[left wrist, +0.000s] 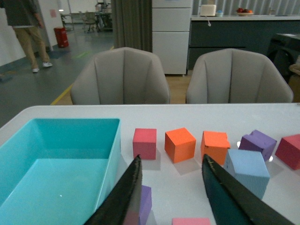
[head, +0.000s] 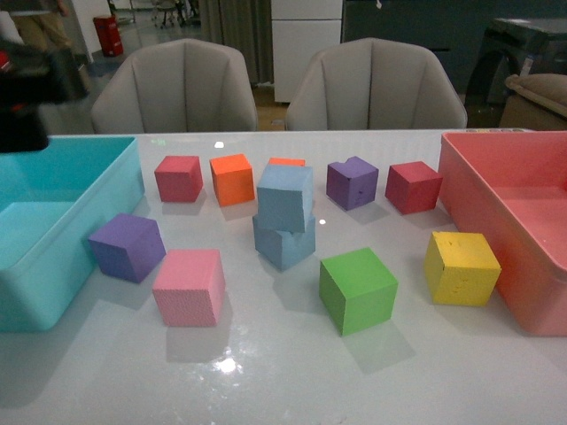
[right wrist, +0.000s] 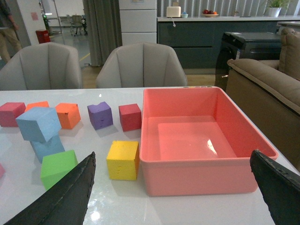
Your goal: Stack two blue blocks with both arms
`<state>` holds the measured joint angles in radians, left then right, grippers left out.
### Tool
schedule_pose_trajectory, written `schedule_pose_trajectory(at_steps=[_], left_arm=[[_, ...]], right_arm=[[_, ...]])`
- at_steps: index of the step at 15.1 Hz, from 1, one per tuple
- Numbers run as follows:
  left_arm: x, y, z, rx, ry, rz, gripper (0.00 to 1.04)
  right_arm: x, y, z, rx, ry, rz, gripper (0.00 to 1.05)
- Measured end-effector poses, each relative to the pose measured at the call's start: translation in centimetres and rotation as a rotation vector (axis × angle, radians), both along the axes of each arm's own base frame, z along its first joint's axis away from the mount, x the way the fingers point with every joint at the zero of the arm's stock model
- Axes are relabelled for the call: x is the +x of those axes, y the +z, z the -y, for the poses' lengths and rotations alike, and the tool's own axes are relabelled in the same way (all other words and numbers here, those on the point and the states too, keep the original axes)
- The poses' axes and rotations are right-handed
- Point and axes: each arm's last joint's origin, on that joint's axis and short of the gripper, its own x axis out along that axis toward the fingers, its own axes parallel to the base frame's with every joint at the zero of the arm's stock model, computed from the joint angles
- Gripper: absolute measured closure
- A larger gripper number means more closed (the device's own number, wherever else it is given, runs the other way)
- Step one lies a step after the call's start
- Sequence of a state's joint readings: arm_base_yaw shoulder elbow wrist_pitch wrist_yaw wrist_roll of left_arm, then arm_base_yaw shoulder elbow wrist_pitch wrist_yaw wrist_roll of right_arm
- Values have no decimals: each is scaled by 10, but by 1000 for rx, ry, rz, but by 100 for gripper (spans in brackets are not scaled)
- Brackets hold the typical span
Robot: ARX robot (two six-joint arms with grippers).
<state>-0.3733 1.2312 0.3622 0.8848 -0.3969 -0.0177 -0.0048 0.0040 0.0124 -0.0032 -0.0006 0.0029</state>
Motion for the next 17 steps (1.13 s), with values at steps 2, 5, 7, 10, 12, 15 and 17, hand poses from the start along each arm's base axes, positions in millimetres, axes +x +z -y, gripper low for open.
schedule_pose_trajectory(at_steps=[2,5,7,10,12,15,17], left_arm=[[-12,-19,-24,9,-22,-26,89],[-33,-26,-43,11,-17,-25,103],[-46,-29,-51,10,-20,-26,103],[-59,-33,-58,8,-22,-4,103],[-69,-47,-63,12,-18,-56,103],[-78,-41,-75,9,-3,-21,103],[-83,-40,-73,10,-26,-17,103]], right_arm=[[0,0,0,0,0,0,6],[0,0,0,0,0,0,6],[0,0,0,0,0,0,6],[0,0,0,0,0,0,6],[0,0,0,0,0,0,6],[0,0,0,0,0,0,6],[0,0,0,0,0,0,6]])
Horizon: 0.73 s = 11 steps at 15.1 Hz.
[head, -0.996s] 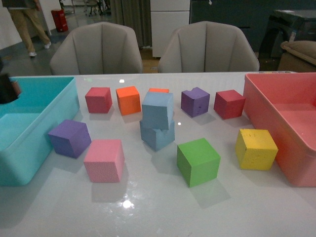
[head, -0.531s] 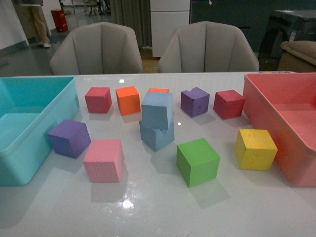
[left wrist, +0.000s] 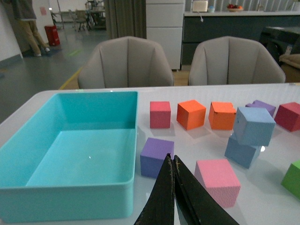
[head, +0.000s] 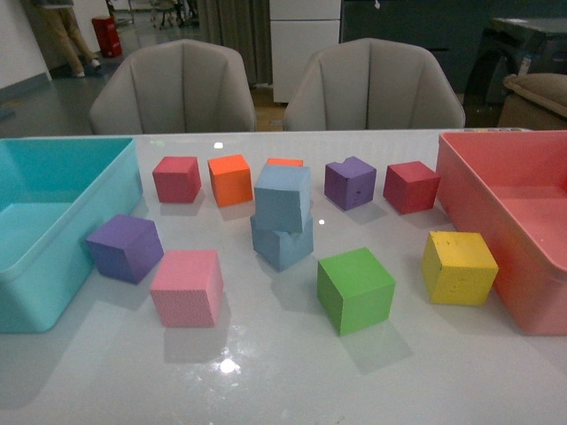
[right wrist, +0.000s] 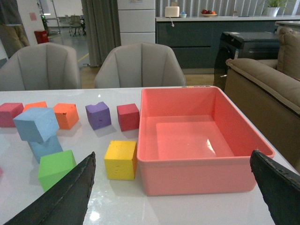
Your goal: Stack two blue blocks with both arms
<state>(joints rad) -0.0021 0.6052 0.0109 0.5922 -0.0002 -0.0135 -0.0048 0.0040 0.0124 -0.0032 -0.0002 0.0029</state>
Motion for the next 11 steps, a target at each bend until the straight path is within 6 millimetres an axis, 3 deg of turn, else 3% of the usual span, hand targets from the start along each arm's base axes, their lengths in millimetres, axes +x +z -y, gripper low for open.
schedule_pose_trajectory(at_steps=[11], left_arm=[[-23,4,0,0,0,14,103]], right_arm=[[0,0,0,0,0,0,6]])
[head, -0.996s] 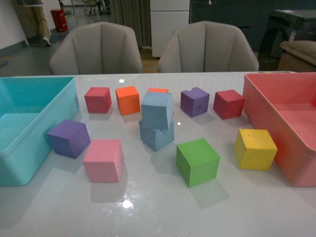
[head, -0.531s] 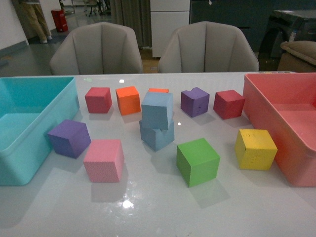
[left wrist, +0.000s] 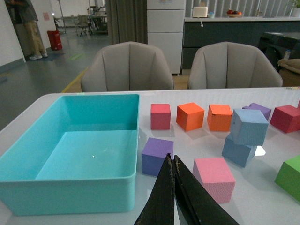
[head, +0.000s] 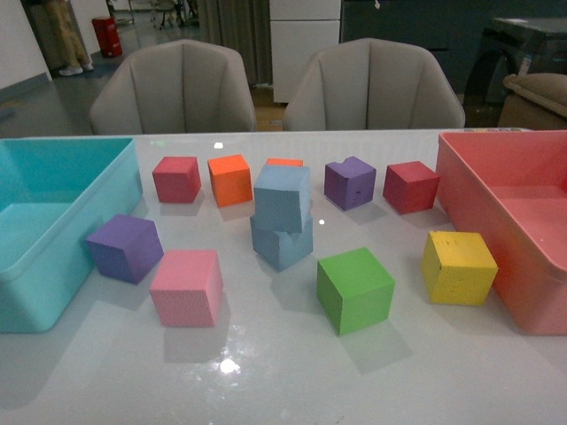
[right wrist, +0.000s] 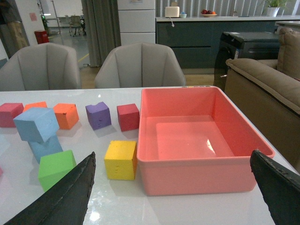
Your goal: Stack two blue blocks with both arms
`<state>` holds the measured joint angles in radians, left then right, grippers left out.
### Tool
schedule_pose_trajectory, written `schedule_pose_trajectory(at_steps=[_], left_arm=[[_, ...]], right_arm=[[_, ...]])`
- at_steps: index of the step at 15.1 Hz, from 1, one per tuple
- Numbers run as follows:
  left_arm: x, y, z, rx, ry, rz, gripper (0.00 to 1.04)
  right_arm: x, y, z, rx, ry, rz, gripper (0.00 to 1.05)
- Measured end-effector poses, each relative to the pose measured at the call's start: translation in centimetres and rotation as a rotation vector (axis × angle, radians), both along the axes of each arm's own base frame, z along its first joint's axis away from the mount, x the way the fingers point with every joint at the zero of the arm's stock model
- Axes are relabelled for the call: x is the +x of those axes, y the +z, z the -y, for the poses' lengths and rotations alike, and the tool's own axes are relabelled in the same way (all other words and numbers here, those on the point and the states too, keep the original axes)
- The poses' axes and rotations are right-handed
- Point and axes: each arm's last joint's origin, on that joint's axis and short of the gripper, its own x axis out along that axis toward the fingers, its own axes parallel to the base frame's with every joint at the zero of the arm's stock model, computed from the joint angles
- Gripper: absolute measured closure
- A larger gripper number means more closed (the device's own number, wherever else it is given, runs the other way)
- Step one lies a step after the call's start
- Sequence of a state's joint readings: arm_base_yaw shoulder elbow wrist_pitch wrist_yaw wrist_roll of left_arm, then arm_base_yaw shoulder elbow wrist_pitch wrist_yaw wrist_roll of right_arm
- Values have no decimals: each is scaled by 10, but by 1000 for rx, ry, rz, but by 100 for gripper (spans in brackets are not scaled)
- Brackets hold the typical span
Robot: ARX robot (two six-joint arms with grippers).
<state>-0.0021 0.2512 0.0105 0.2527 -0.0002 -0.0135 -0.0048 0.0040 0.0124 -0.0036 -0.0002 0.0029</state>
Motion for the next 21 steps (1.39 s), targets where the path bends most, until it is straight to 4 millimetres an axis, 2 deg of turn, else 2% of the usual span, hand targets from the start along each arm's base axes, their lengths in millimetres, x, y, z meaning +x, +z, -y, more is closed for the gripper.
schedule_pose_trajectory(at_steps=[5,6,7,11,12,13,16,18,19,21], left_arm=[[-5,0,0,0,0,3,103],[-10,-5,0,0,0,-38,103],[-16,-3,0,0,0,-8,103],[-16,-4,0,0,2,-15,103],[-16,-4,0,0,2,-14,94],[-16,-4,0,0,2,-14,76],[-16,-4,0,0,2,-14,41],[-16,-4,0,0,2,-14,14],[-16,-4,0,1,2,-14,5],[-16,-4,0,1,2,-14,7]], right_arm=[[0,0,0,0,0,0,6],[0,0,0,0,0,0,6],[0,0,0,0,0,0,6],[0,0,0,0,0,1,6],[0,0,0,0,0,0,6],[0,0,0,0,0,0,6],[0,0,0,0,0,0,6],[0,0,0,0,0,0,6],[0,0,0,0,0,0,6],[0,0,0,0,0,0,6]])
